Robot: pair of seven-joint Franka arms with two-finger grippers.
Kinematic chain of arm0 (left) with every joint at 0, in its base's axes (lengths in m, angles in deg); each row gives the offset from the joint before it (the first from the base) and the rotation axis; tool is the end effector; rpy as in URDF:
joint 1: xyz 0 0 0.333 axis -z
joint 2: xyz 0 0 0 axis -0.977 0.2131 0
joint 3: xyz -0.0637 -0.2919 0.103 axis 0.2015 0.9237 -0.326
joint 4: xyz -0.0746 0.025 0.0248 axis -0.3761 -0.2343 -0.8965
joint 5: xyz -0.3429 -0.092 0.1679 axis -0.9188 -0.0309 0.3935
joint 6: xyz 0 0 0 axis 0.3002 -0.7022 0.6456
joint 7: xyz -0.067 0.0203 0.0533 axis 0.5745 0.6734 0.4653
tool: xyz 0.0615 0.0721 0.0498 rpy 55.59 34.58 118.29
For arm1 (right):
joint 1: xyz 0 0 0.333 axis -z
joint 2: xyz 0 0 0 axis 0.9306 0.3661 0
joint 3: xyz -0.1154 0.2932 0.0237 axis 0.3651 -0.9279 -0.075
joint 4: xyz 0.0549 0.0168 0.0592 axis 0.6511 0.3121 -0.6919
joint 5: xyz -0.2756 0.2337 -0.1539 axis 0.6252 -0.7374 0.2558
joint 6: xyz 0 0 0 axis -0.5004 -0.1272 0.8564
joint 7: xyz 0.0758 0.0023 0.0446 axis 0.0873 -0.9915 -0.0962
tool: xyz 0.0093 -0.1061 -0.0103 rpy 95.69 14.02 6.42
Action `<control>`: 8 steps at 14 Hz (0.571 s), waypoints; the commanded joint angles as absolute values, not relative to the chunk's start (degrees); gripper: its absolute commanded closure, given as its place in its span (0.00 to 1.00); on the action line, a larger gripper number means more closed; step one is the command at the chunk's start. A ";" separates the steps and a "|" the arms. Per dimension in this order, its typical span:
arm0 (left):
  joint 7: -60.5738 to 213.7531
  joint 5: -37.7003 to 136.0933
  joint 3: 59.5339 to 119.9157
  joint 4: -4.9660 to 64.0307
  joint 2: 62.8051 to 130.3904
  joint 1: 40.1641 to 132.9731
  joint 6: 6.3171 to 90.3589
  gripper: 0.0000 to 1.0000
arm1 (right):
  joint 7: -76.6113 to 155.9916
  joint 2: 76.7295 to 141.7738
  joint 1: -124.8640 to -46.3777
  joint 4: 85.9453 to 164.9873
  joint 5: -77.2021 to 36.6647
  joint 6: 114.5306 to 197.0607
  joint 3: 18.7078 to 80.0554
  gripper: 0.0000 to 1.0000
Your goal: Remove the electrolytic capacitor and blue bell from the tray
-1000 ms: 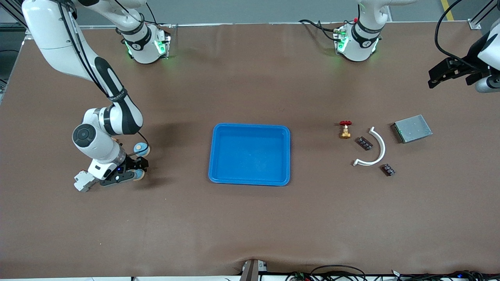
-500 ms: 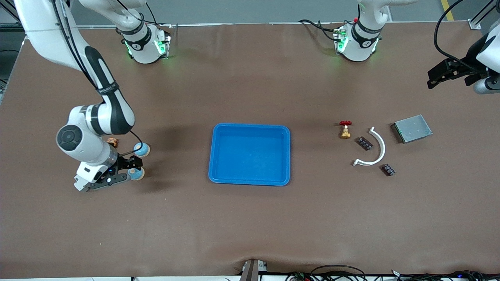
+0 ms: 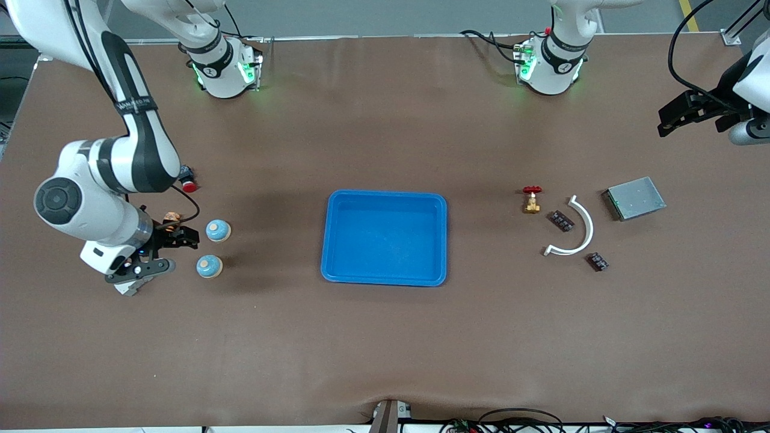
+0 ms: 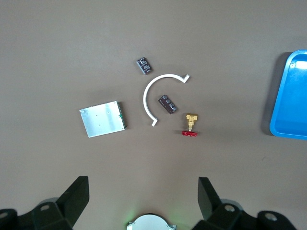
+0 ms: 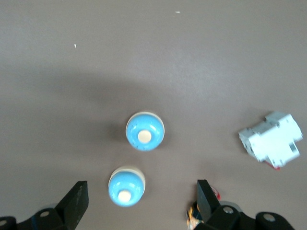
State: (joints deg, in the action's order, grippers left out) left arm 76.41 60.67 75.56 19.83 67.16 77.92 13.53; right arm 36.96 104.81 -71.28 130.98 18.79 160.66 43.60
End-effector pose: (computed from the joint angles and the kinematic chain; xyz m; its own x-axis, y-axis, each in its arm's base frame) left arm 0.5179 -0.0353 0.6500 0.9969 0.0472 -0.0625 0.0437 -0.9975 -0.0555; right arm 0.6285 0.0319 0.3504 0.9767 0.2063 -0.0588 0.2079 -0.9779 0.0214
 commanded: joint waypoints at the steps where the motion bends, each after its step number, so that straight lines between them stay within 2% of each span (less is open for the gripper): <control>1: 76.36 59.77 75.53 19.64 66.76 77.96 12.83 0.00 | 43.20 102.49 -70.37 128.23 17.82 154.53 42.88 0.00; 5: 76.36 59.77 75.62 19.64 66.58 78.13 12.83 0.00 | 45.79 100.47 -69.31 125.16 17.28 152.60 43.23 0.00; 8: 76.27 59.77 75.62 19.64 66.76 78.22 12.83 0.00 | 45.86 99.94 -69.31 119.72 17.81 144.26 43.32 0.00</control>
State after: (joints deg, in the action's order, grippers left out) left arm 76.40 60.66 75.63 19.82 67.16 78.02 13.53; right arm 45.08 100.66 -70.05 123.08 18.08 148.72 43.97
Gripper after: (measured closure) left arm 0.000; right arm 0.000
